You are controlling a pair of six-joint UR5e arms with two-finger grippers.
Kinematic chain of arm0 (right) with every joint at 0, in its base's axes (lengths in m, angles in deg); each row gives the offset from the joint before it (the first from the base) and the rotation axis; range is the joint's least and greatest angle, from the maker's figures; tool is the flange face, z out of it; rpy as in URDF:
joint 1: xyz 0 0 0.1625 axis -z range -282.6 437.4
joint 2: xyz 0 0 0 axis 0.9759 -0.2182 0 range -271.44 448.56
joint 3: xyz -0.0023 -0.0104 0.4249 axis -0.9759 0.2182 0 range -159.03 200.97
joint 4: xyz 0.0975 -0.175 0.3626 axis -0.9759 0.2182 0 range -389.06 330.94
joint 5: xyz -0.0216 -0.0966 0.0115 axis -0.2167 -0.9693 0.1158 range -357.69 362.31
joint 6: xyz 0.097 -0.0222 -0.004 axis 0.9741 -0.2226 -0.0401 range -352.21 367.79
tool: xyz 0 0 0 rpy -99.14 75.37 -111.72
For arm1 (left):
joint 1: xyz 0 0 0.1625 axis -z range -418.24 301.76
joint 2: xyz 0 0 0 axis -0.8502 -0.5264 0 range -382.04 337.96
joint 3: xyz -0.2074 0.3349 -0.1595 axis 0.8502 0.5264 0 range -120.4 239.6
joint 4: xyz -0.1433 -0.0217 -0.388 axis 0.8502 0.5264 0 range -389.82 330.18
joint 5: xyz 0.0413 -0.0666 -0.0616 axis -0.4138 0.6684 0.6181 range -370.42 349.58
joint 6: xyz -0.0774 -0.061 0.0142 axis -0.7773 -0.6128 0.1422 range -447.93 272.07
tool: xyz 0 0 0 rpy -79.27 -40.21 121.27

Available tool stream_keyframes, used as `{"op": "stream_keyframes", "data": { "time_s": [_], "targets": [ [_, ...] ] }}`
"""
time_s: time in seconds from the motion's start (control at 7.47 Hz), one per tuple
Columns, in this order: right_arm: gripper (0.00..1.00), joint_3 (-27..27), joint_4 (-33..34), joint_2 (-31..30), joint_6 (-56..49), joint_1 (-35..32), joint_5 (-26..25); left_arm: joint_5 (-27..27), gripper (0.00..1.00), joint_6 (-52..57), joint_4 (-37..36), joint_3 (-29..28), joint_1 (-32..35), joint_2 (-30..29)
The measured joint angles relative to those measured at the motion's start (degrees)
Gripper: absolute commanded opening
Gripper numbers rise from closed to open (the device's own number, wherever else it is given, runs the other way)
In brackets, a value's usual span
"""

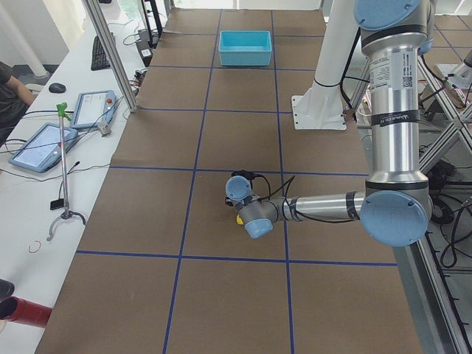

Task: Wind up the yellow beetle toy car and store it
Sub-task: 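Pull the held car back along the table to wind it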

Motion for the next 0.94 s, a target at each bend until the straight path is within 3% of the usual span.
{"op": "stream_keyframes", "data": {
  "time_s": [0.94],
  "targets": [
    [1.00,-0.04,0.00,0.08,0.00,0.00,0.06,0.84,0.00,-0.05,3.04,-2.32,1.09,0.98]
  ]
}}
